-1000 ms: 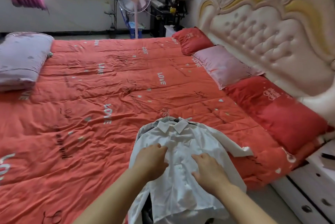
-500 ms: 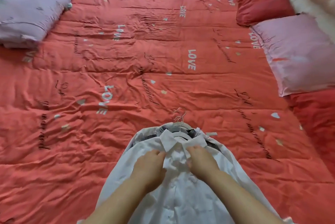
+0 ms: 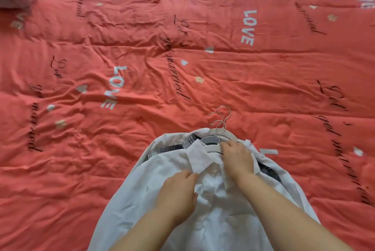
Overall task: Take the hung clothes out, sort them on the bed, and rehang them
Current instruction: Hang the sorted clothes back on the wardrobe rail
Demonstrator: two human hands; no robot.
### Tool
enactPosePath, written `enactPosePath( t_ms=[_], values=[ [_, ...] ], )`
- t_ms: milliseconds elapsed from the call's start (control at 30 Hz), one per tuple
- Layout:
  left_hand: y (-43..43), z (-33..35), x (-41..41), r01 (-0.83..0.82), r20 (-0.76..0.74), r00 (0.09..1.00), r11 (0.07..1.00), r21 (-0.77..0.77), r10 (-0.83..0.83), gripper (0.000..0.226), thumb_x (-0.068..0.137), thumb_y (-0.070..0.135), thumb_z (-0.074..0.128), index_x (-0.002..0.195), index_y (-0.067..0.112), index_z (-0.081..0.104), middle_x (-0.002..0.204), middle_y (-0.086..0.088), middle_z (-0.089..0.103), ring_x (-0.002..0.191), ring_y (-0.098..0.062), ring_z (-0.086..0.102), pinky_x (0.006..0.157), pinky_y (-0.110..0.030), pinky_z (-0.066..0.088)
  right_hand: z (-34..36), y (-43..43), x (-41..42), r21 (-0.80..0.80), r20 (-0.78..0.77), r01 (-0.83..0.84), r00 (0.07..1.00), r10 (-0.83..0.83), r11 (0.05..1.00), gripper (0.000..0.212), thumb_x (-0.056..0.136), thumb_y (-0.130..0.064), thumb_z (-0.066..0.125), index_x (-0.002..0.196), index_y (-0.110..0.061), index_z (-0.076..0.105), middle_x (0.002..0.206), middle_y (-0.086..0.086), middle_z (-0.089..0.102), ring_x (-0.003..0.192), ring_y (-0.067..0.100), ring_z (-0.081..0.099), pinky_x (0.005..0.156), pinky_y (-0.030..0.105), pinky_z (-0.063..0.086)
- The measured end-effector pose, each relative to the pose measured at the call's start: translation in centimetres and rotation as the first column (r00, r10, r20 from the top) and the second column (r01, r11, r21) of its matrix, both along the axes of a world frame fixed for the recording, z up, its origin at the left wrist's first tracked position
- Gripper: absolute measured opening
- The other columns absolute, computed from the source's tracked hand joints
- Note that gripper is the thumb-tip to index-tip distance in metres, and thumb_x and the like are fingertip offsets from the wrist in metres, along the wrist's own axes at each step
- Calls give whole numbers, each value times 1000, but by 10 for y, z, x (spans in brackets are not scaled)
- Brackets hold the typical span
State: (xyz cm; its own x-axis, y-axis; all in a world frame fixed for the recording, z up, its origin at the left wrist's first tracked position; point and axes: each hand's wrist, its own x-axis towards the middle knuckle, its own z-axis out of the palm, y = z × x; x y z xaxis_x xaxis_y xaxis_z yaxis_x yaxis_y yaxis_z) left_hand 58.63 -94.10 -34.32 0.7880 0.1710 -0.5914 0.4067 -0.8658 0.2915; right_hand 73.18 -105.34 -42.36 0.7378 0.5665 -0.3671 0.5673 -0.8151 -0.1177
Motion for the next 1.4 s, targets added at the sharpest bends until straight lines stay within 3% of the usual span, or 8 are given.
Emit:
enactPosePath(
  t_ms=[167,267,367,500,767,900,1067,1400],
  values=[
    [1,-1,-5,-2,18,1000,1000,15,1,47,95,29,43,140,25,32,137,3,39,125,-20,39,100,-31,33,-5,-1,8,120,66,-59,997,51,991,31,40,-6,86,55,-13,60,54,5,59,51,29,60,43,31,44],
    [4,8,-10,-32,79,996,999,29,30,45,94,27,45,137,21,37,135,2,41,123,-21,41,98,-30,34,13,-3,2,323,140,-81,990,37,943,4,66,-11,62,63,-10,63,59,8,58,48,30,58,39,31,43],
    [7,23,-18,-81,223,972,996,23,74,49,90,23,49,138,18,38,134,2,44,122,-20,43,95,-29,36,40,-7,-13,511,229,-113,973,-8,852,23,80,-18,45,82,-13,67,70,4,59,47,25,57,32,27,39],
    [17,58,-32,-148,508,851,989,-19,137,60,64,24,59,123,18,49,111,0,62,99,-17,58,72,-27,53,93,-4,-36,615,442,-328,897,31,717,33,76,-3,55,104,-19,54,72,1,59,54,19,59,36,28,46],
    [37,162,-108,-260,780,603,966,-7,168,55,78,36,45,132,26,40,117,-1,60,112,-15,45,93,-44,48,243,30,-144,783,395,-400,911,116,476,32,77,-15,53,106,-28,57,78,-1,63,66,7,56,55,16,46],
    [57,214,-190,-336,891,431,942,10,144,50,80,34,45,129,31,42,95,10,65,95,-4,48,94,-49,39,316,55,-221,804,347,-415,909,230,427,41,66,-16,64,102,-35,62,77,-10,59,68,4,55,60,7,40],
    [85,282,-333,-438,945,282,899,-28,167,39,85,33,49,123,32,49,77,8,59,76,-6,49,71,-23,43,392,95,-339,792,365,-511,835,412,334,54,68,-19,64,112,-49,52,82,-17,57,73,0,58,62,9,44],
    [122,373,-647,-811,992,23,583,-56,128,32,82,40,47,112,31,51,89,2,68,88,-8,52,77,-14,38,486,198,-612,693,603,-721,574,554,-7,41,74,-40,60,115,-37,55,86,-18,54,61,2,55,52,17,44]
  ],
)
